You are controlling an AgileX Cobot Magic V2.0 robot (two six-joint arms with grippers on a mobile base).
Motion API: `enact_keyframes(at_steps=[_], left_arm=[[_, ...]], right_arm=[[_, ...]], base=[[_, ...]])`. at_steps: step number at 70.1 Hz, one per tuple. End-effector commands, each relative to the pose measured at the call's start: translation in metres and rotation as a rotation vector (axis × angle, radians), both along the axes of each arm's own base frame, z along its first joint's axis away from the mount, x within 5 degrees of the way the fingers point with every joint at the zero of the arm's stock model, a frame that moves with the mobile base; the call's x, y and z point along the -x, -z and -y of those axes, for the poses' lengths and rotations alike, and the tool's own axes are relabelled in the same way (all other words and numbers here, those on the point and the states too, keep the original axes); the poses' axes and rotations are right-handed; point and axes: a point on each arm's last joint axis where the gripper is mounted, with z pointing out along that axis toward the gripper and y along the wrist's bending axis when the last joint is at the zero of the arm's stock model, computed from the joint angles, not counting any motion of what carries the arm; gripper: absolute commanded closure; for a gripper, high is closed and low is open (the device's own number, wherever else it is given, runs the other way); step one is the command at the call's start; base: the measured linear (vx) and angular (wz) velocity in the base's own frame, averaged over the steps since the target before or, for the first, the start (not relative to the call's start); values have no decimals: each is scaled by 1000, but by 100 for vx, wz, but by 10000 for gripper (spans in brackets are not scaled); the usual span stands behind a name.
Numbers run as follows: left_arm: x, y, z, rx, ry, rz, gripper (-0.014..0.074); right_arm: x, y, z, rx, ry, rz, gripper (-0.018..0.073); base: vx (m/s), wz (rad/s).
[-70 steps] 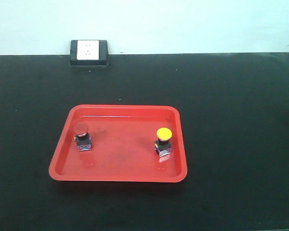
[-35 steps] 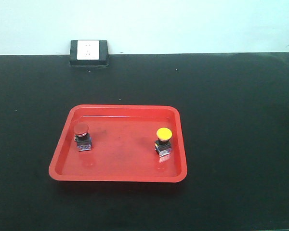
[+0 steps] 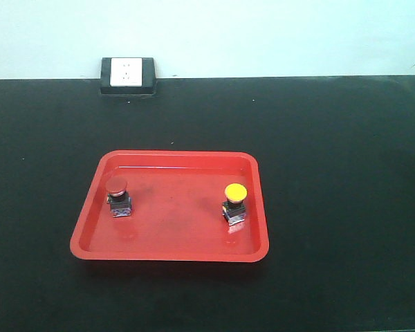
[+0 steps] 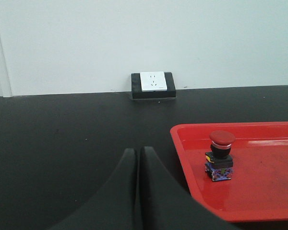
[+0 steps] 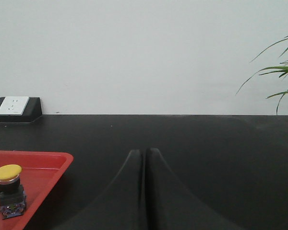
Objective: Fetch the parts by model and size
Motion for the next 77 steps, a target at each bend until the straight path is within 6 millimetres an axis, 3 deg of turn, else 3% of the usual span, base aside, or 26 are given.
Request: enact_keyframes(at_steps=[1, 77], left_arm=[[2, -12, 0, 11, 0, 102, 603], [2, -12, 0, 11, 0, 102, 603]], right_arm=[[1, -6, 0, 11, 2, 83, 569], [1, -6, 0, 11, 2, 82, 569]], base=[[0, 0], [0, 0]])
